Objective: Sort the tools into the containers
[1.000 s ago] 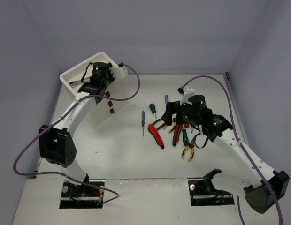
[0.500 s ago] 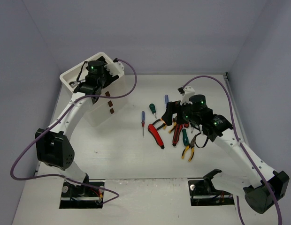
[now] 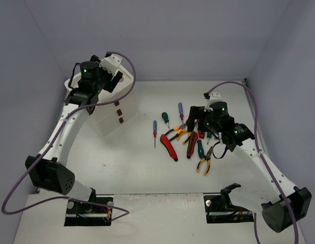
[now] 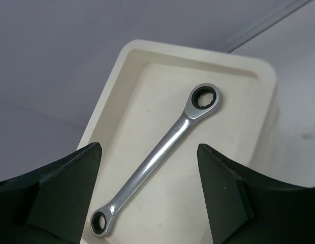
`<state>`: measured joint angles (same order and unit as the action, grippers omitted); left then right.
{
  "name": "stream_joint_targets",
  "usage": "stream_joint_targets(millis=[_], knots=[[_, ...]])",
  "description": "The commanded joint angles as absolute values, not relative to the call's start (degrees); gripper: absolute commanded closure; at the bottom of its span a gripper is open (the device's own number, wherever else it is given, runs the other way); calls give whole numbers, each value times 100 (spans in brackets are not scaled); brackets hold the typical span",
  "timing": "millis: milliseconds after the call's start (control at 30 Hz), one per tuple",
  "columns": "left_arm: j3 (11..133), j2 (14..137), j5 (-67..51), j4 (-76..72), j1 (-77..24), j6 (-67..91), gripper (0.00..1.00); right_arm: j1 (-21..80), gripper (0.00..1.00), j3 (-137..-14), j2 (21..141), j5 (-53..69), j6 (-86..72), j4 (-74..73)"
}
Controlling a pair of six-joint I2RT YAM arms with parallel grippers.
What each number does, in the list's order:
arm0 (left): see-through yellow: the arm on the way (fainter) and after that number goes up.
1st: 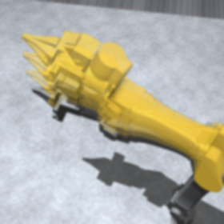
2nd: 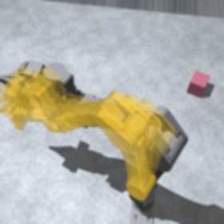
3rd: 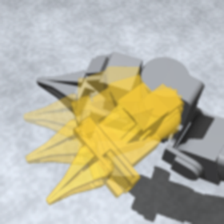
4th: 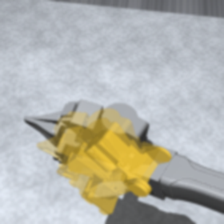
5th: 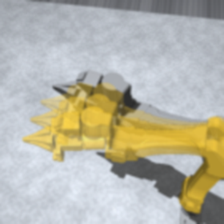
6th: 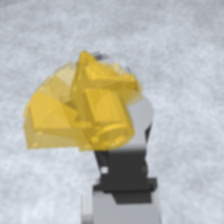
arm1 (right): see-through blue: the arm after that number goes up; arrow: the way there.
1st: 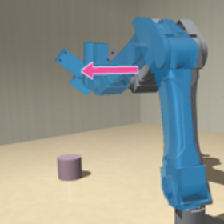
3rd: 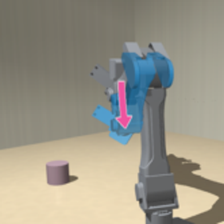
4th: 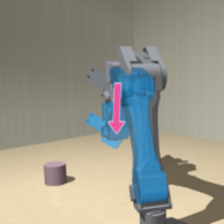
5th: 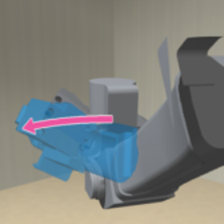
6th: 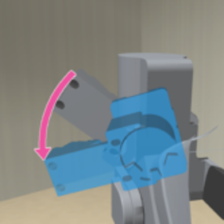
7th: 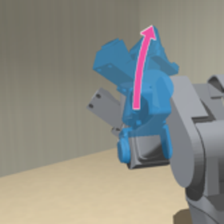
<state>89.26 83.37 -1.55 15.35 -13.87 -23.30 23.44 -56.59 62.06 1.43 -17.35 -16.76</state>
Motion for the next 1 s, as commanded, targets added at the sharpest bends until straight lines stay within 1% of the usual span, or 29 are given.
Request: stream_joint_targets(millis=[0,133,300,400,467,567,967], knots=[[9138,7320,-338,1454,-1406,-134,26,1795,16,-5516,6568,-882,-2017,-1801],[8621,6686,-394,1591,-1495,892,25,1233,20,-5409,6968,-1071,-2046,-1791],[7929,5964,-529,1735,-1637,1406,25,564,27,-5324,7678,-1195,-2074,-1690],[7752,5746,-616,1972,-1679,1486,25,366,38,-5280,8046,-1229,-2094,-1472],[7669,5639,-665,2106,-1699,1518,25,243,47,-5218,8253,-1157,-2162,-1280],[7539,5517,-667,2200,-1757,1477,25,154,48,-5222,8585,-1062,-2126,-1120],[7383,5493,-615,2224,-2075,1317,25,70,44,-5598,9628,-554,-1377,-822]])
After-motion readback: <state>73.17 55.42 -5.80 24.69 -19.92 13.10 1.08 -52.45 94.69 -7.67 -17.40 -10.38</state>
